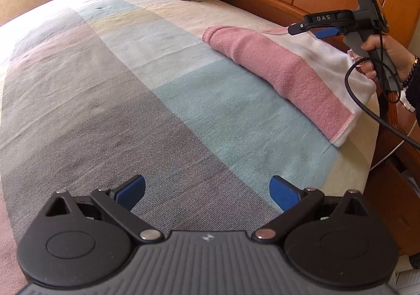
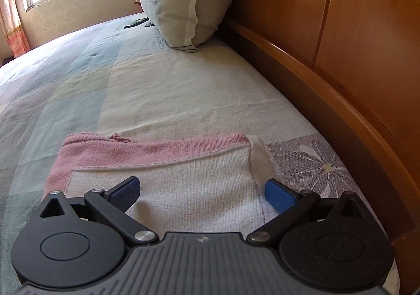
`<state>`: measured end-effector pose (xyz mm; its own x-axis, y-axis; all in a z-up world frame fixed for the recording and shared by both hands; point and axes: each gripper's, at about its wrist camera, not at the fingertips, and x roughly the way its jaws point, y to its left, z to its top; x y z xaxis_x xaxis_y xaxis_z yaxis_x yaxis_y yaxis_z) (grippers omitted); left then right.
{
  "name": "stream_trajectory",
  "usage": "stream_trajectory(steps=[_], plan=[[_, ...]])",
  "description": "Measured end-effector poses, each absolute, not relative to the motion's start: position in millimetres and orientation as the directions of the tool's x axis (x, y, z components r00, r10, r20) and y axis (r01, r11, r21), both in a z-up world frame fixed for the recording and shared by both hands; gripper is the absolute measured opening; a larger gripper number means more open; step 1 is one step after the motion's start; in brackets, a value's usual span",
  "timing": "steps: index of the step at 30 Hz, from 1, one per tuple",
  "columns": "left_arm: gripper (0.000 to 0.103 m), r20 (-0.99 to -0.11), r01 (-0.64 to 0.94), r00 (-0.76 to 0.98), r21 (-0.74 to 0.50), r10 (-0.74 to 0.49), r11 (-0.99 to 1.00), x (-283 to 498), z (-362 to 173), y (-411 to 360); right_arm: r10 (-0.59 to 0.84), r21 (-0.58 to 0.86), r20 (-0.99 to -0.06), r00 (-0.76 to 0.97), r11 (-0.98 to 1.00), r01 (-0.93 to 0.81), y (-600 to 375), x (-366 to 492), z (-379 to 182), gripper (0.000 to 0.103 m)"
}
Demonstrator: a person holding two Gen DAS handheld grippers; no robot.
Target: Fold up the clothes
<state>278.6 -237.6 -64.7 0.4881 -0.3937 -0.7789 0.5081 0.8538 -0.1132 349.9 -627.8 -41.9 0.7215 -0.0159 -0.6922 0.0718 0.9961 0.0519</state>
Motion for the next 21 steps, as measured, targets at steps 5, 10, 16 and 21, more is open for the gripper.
stream_trajectory(steps=[5,10,16,21], plan=[[0.100,-0.777,0.517,0.499,-0.088,-0.384,0.851,272,-60,-240,0.090,0.016,-0.678,0.730,0.994,-0.108,-577,329,-26,0.103],[0.100,-0.766,0.519,0.531,-0.044,-0.362,0.854,263,-50,-236,0.052,-0.037,-0.745,0.665,0.992,-0.120,-553,337,-60,0.103],[0.101,-0.745,0.489,0.574,-0.022,-0.341,0.872,259,-45,-224,0.083,-0.002,-0.679,0.729,0.993,-0.114,-536,300,-36,0.103],[0.101,-0.690,0.433,0.635,-0.053,-0.346,0.900,255,-37,-217,0.128,0.016,-0.733,0.668,0.985,-0.171,-523,284,-53,0.103]])
